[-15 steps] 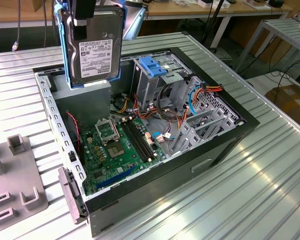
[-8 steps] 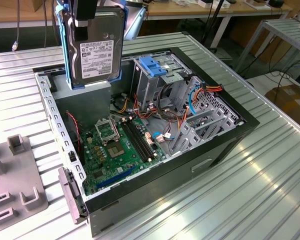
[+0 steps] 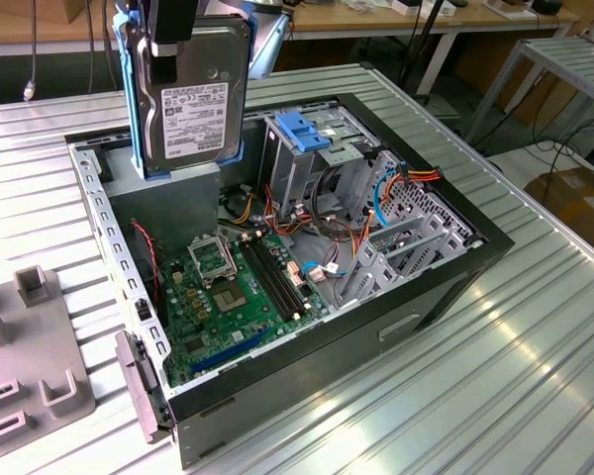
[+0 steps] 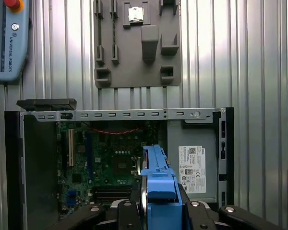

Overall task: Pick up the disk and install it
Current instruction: 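Insert the disk into the insertion slot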

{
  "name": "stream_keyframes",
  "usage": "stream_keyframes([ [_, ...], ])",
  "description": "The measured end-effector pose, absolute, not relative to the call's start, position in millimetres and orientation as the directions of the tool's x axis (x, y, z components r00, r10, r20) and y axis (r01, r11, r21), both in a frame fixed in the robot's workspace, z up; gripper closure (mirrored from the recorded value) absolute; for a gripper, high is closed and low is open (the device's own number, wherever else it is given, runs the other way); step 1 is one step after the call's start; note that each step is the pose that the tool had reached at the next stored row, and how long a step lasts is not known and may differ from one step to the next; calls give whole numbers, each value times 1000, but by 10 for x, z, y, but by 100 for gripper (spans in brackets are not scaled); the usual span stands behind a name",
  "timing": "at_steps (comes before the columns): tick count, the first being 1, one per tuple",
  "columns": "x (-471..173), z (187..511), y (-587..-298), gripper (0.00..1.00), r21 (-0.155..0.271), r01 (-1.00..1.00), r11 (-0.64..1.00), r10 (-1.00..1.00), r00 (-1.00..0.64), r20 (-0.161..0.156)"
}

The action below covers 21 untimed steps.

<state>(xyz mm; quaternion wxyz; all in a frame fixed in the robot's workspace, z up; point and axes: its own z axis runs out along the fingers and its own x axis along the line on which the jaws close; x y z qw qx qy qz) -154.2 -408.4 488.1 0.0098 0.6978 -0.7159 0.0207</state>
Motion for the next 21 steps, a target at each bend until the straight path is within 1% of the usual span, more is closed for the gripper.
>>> stream_keyframes([
  [15, -1533, 4880, -4278, 63, -16, -1000, 25, -999, -26, 43],
  [21, -1485, 4878, -4311, 63, -16, -1000, 25, -999, -26, 43],
])
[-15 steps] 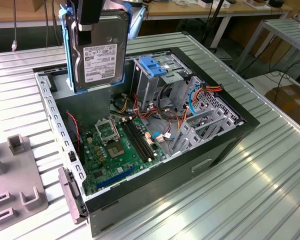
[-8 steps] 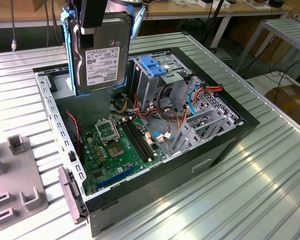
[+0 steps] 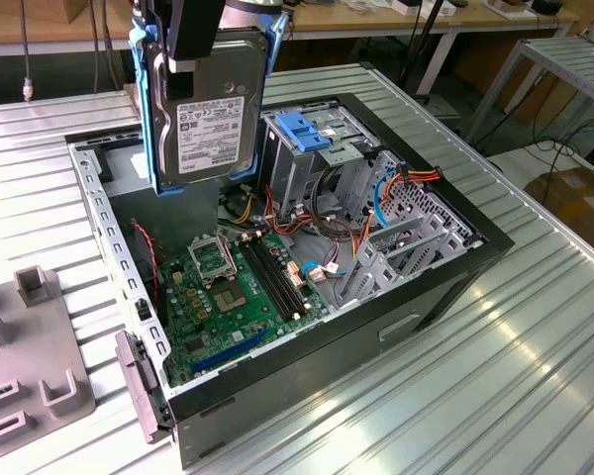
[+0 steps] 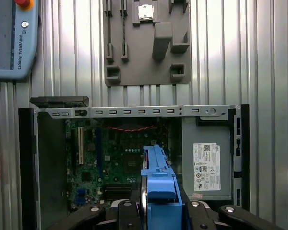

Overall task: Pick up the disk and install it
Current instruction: 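Insert the disk into the insertion slot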

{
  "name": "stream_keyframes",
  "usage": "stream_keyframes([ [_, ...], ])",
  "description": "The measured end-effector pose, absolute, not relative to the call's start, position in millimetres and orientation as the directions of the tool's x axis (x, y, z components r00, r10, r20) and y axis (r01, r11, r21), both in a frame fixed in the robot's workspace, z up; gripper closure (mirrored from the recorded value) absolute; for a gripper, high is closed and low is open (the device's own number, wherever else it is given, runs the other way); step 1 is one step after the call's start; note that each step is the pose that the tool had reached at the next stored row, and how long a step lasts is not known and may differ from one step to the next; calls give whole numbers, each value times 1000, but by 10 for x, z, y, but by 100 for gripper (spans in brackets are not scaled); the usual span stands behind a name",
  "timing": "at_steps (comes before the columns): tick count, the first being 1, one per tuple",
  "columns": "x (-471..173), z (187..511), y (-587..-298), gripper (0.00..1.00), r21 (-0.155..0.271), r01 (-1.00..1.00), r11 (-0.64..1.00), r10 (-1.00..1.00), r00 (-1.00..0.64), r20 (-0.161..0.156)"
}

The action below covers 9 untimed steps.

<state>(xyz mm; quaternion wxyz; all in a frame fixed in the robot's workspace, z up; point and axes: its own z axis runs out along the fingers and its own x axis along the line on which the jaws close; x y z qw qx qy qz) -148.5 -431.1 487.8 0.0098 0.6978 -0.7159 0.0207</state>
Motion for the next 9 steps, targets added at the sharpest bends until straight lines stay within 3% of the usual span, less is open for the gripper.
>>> stream_keyframes([
  [9, -1322, 4873, -4317, 63, -16, -1000, 25, -999, -26, 43],
])
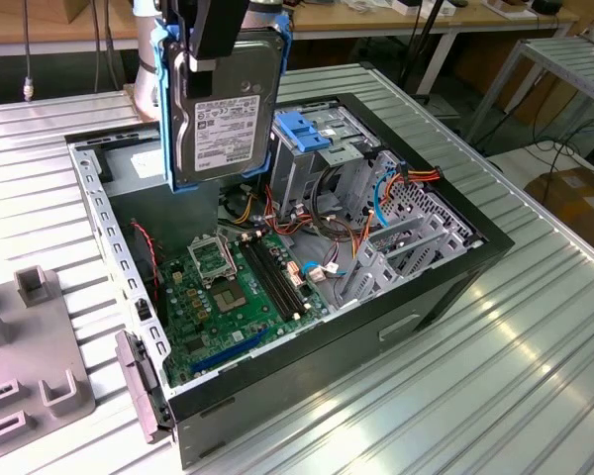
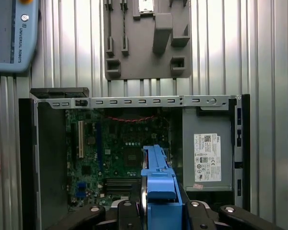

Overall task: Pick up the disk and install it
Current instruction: 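Insert the disk into the insertion slot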

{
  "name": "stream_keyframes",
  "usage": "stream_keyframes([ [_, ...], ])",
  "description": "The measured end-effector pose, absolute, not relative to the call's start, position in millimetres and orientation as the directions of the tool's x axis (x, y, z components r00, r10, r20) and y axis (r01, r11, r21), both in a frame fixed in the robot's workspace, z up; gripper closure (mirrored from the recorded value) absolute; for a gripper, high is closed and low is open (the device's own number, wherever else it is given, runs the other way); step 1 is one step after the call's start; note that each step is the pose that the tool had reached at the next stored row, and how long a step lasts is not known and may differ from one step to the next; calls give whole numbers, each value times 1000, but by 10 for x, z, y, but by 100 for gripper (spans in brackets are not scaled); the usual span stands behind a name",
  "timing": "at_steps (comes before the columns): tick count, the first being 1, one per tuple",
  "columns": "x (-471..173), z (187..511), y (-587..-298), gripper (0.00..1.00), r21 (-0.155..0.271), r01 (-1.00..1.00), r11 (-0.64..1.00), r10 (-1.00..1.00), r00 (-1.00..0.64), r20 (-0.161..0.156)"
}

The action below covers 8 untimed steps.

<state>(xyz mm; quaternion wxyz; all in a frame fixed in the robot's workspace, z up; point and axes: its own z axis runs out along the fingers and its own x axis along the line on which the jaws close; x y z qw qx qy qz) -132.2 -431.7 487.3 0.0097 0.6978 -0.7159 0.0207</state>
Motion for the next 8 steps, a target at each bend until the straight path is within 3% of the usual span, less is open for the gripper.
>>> stream_keyframes([
  [8, -1274, 4870, -4437, 63, -16, -1000, 25, -999, -26, 43],
])
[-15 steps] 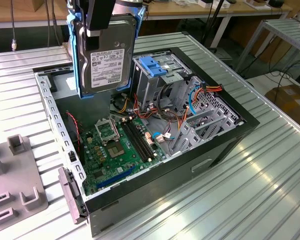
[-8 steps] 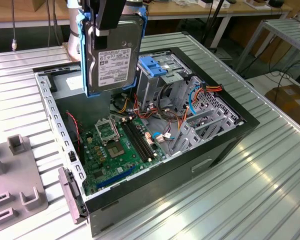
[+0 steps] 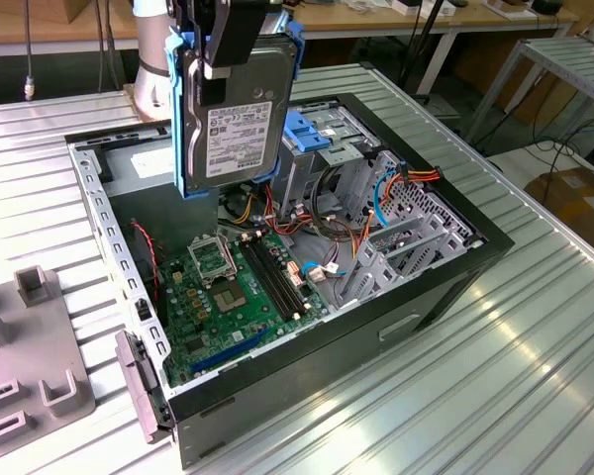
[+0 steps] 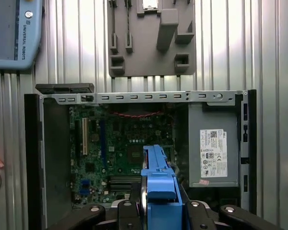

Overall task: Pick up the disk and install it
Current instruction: 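Insert the disk into the insertion slot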

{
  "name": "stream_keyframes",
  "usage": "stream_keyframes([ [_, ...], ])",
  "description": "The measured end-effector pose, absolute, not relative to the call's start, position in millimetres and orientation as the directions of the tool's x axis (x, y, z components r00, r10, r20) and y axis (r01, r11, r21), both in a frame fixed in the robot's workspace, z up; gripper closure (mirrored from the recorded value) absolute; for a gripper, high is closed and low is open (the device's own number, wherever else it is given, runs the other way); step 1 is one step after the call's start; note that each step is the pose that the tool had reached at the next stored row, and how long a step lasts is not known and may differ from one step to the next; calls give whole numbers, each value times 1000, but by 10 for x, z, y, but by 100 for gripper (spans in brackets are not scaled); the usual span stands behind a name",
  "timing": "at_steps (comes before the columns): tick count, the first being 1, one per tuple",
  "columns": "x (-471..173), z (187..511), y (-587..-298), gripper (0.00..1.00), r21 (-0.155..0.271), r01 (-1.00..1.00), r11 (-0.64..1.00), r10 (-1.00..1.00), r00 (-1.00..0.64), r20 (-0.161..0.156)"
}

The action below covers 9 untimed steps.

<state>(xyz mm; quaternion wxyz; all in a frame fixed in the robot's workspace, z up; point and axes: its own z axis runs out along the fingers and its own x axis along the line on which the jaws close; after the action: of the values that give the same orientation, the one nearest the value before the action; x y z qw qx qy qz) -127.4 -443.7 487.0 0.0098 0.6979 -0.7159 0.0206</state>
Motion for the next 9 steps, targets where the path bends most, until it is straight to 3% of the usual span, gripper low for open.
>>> stream_keyframes([
  [9, -1256, 4869, -4558, 63, -16, -1000, 25, -999, -26, 43],
])
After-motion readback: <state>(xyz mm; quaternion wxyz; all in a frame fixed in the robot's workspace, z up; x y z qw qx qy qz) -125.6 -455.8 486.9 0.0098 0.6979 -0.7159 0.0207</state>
